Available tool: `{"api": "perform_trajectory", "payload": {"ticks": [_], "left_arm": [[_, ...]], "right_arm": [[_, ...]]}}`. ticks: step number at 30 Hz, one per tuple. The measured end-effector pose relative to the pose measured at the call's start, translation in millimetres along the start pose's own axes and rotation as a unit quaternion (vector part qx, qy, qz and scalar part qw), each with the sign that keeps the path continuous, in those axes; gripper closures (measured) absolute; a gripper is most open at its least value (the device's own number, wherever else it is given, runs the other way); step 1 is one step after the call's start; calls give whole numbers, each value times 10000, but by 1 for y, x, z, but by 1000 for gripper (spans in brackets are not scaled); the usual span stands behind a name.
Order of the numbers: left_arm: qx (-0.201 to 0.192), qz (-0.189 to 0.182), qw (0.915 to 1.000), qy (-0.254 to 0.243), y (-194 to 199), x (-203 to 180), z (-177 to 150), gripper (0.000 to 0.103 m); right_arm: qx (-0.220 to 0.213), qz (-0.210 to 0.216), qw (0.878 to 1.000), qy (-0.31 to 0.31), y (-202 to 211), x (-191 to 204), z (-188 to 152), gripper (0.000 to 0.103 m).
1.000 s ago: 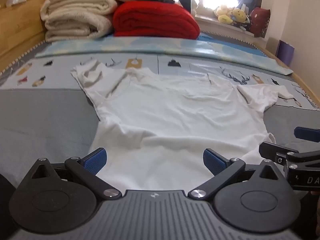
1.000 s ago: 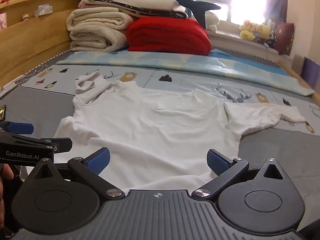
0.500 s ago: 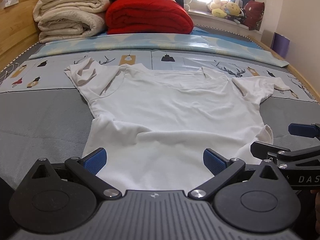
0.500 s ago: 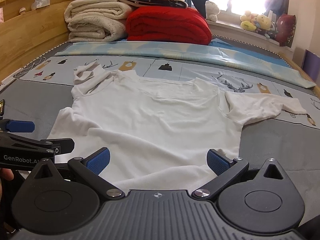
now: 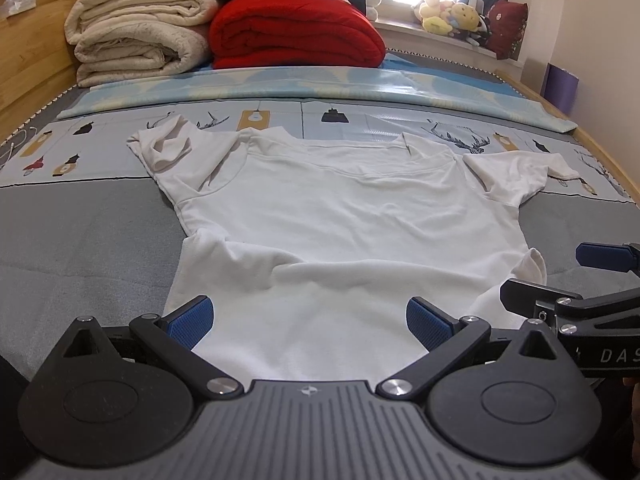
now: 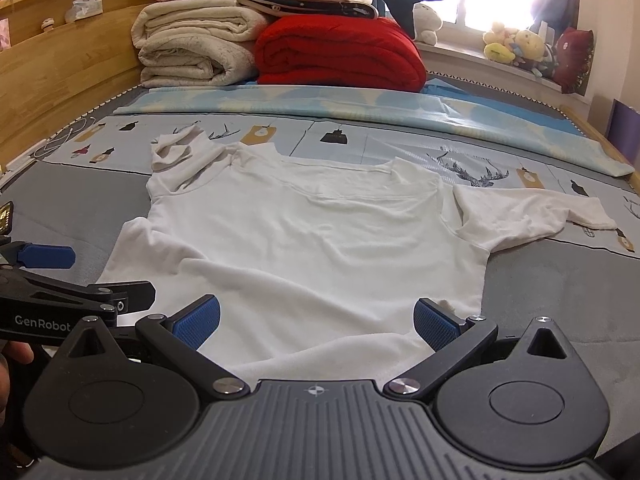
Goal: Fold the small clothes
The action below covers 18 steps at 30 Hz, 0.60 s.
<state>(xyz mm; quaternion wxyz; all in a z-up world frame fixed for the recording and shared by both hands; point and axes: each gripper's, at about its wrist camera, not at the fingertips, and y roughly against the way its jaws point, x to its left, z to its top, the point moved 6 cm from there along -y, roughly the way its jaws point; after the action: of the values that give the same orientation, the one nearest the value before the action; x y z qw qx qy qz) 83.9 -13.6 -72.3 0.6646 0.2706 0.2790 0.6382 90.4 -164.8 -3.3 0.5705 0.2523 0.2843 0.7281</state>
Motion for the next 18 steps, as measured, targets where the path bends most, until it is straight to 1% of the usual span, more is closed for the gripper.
{"api": "perform_trajectory", "payload": {"ticks": [18], "left_arm": [[39, -4, 10000, -16, -2, -2, 1, 0]], "right_arm": [[23, -36, 10000, -54, -2, -2, 0, 1]]}}
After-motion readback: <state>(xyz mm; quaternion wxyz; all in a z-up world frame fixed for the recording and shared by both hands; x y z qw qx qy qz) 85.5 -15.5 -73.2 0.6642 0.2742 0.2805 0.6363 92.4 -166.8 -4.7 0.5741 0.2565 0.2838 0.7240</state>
